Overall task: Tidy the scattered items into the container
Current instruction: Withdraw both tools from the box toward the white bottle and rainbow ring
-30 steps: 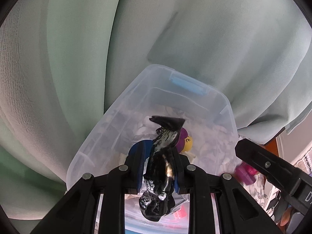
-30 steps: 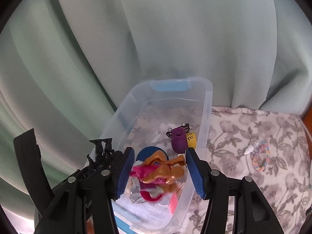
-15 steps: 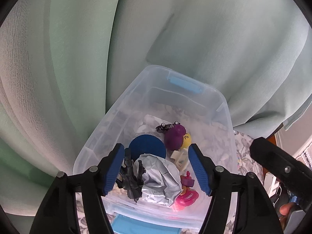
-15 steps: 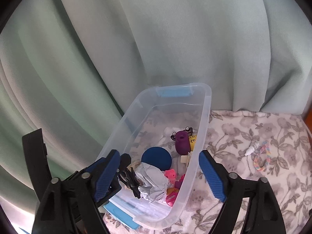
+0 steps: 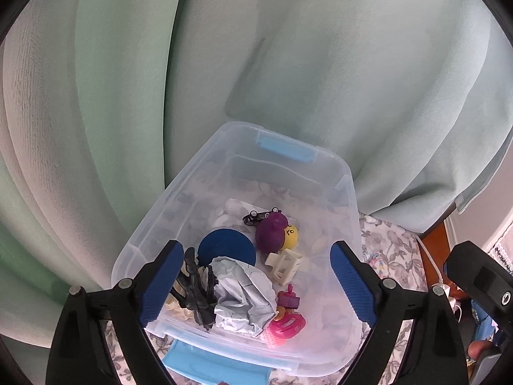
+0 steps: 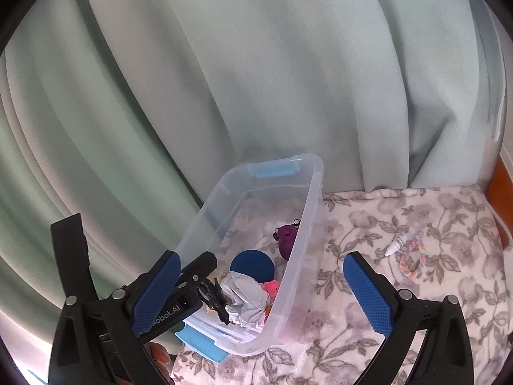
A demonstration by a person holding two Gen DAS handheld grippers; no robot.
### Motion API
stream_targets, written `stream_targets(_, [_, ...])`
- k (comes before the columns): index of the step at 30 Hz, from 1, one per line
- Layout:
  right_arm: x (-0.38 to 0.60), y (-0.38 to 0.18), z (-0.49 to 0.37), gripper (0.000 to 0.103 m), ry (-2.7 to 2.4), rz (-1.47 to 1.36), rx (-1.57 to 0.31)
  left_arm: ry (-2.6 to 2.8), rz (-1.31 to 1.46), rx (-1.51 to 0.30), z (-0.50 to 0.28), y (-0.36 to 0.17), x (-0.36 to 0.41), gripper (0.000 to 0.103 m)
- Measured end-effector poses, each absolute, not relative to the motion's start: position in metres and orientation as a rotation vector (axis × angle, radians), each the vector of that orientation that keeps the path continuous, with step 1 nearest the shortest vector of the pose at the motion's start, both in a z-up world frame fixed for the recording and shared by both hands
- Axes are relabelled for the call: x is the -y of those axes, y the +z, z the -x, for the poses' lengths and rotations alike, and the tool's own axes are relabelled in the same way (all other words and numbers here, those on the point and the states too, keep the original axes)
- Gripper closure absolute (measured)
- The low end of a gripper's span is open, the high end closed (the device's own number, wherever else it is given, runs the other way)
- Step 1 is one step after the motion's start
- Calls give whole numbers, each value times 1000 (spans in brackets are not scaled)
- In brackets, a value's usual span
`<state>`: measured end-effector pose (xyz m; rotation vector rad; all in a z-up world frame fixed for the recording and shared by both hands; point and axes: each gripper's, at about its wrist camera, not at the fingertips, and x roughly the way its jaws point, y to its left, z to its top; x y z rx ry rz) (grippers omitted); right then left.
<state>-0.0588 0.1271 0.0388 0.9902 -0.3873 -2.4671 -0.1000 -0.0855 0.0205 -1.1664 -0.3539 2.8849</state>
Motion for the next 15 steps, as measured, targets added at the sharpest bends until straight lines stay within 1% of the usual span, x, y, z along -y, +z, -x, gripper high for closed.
stream_targets(2, [-132, 41, 54, 0, -2481, -962, 387, 2885, 1140, 331, 98, 24, 80, 8])
stream_targets(3, [-134, 43, 51, 0, -2491, -950, 382, 2883, 1129, 320, 97, 26, 76, 2])
stream_targets(4, [-136, 44, 48, 0, -2503, -942, 372, 2880, 1115, 312, 95, 28, 73, 1])
stream_targets(7, [-145, 45, 39, 0, -2538, -921, 349, 2876, 1069, 269, 92, 33, 59, 1])
stream_targets(15, [-185, 45, 23, 0, -2611, -881, 387, 2821, 1027, 146, 88, 39, 14, 1])
